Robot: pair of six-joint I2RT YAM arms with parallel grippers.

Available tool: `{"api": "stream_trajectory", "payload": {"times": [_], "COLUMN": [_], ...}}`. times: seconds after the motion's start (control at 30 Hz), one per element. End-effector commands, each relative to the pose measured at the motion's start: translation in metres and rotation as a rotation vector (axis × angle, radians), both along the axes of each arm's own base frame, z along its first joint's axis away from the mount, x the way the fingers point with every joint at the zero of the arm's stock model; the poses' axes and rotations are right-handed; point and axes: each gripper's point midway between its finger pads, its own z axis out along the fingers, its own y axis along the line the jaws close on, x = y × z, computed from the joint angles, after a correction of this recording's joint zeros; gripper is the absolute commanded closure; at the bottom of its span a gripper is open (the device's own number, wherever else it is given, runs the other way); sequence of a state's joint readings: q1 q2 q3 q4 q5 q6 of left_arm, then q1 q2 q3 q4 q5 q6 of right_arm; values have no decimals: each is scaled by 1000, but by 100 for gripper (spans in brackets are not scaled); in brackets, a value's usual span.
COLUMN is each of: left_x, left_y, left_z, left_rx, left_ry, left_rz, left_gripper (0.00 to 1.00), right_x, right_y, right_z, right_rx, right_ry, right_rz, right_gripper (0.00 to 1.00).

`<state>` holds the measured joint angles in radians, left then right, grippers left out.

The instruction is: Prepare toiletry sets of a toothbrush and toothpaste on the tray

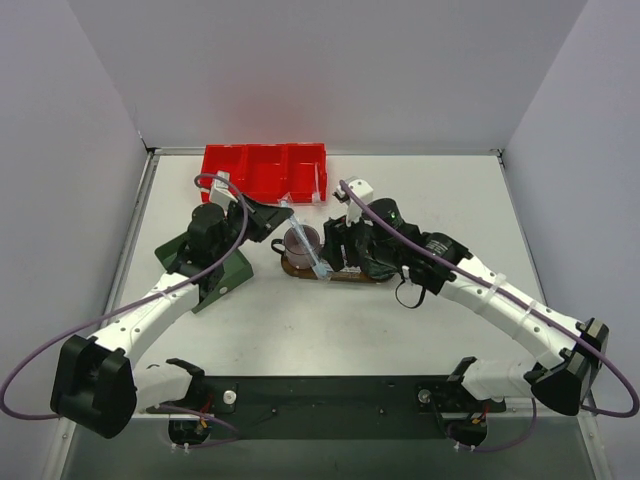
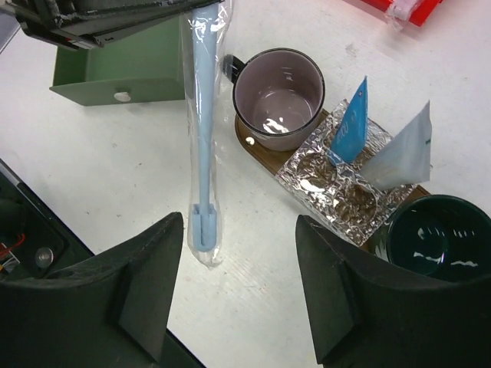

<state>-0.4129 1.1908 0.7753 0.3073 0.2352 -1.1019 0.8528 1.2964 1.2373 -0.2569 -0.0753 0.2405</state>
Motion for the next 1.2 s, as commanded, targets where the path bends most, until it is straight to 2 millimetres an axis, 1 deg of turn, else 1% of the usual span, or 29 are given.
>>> {"api": "stream_trajectory", "payload": {"times": [0.0, 0.1, 0.2, 0.4, 0.6, 0.7, 0.73, 0.83, 1.0, 1.17], "left_x": [-2, -4, -5, -10, -10, -11, -11, -10, -10, -11], "left_y": [11, 16, 19, 23, 28, 29, 29, 31, 32, 32], "left_z": [27, 27, 29, 32, 37, 36, 36, 36, 37, 39], "left_rx": [-132, -159, -170, -185, -195, -198, -199, -207, -213, -218], "left_ry": [-40, -34, -36, -40, -46, -45, -44, -43, -42, -47], "left_rz": [45, 61, 73, 86, 96, 99, 101, 104, 105, 103], "left_gripper": [100, 100, 100, 100, 100, 100, 100, 100, 100, 100], "right_x": [-6, -18, -23, -24, -25, -25, -25, -24, -23, -22], "right_y": [-10, 0, 8, 20, 27, 30, 31, 34, 37, 38], "right_z": [7, 4, 3, -9, -12, -10, -10, -10, -14, -17], "right_rx": [13, 31, 53, 49, 60, 73, 78, 85, 79, 71], "right_ry": [-69, -79, -80, -29, -12, -9, -8, -7, 4, 8], "right_rz": [-23, 22, 52, 66, 80, 83, 84, 89, 91, 88], "right_gripper": [43, 42, 41, 43, 45, 50, 53, 57, 61, 62]}}
